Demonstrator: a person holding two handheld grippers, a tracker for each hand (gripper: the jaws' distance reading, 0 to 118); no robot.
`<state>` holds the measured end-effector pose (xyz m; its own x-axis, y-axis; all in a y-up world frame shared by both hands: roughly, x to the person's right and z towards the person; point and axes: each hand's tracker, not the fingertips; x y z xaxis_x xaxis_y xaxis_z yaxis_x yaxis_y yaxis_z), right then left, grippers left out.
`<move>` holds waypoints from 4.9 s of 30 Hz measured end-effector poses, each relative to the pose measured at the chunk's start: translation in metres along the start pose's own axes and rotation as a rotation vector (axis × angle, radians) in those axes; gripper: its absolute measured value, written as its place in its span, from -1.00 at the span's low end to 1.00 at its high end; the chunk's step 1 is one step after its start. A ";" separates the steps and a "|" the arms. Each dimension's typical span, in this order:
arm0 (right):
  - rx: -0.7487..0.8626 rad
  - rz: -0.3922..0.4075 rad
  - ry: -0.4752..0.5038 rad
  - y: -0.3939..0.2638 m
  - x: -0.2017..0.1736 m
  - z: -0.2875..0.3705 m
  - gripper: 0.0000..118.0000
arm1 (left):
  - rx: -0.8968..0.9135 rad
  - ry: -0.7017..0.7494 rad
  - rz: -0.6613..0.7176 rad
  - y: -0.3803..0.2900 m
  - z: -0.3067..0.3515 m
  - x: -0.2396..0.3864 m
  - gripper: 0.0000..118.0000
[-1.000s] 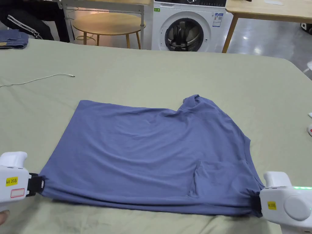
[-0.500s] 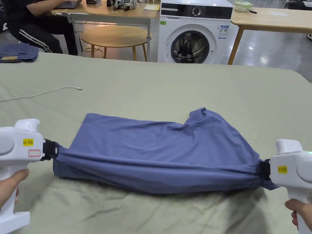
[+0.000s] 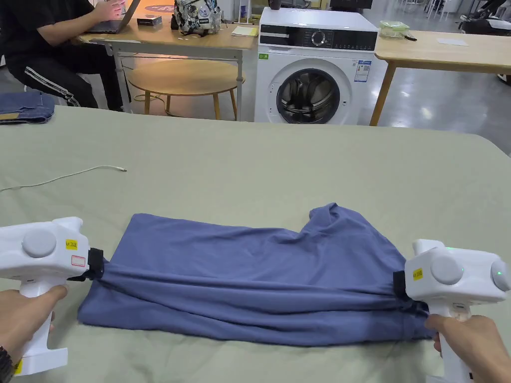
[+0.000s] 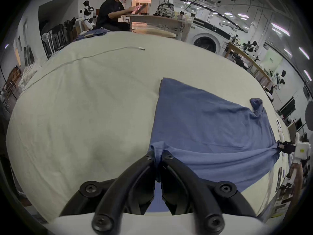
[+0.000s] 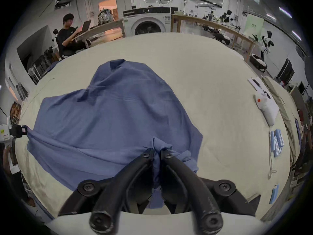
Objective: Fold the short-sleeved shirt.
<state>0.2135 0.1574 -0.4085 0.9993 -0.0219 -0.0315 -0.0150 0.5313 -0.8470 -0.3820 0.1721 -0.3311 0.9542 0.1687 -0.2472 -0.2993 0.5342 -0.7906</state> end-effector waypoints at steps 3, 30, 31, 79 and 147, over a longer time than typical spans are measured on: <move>0.000 0.011 -0.012 -0.002 -0.002 -0.009 -0.85 | -0.009 0.005 0.002 -0.001 -0.006 0.002 -1.00; 0.651 0.043 0.054 -0.069 -0.109 0.135 -1.00 | 0.548 -0.012 -0.198 -0.079 0.120 0.072 -1.00; 0.656 0.039 0.086 -0.072 -0.109 0.138 -1.00 | 0.548 0.007 -0.206 -0.082 0.121 0.071 -1.00; 0.290 0.041 -0.083 -0.079 -0.005 0.092 -0.99 | -0.049 -0.005 -0.132 -0.065 0.047 0.009 -0.99; -0.056 0.133 -0.084 -0.180 0.009 0.069 -0.85 | -0.115 0.007 -0.096 -0.183 0.072 -0.028 -1.00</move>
<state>0.2276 0.1203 -0.2201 0.9877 0.1174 -0.1028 -0.1469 0.4765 -0.8668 -0.3538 0.1291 -0.1395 0.9785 0.1153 -0.1709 -0.2048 0.4490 -0.8698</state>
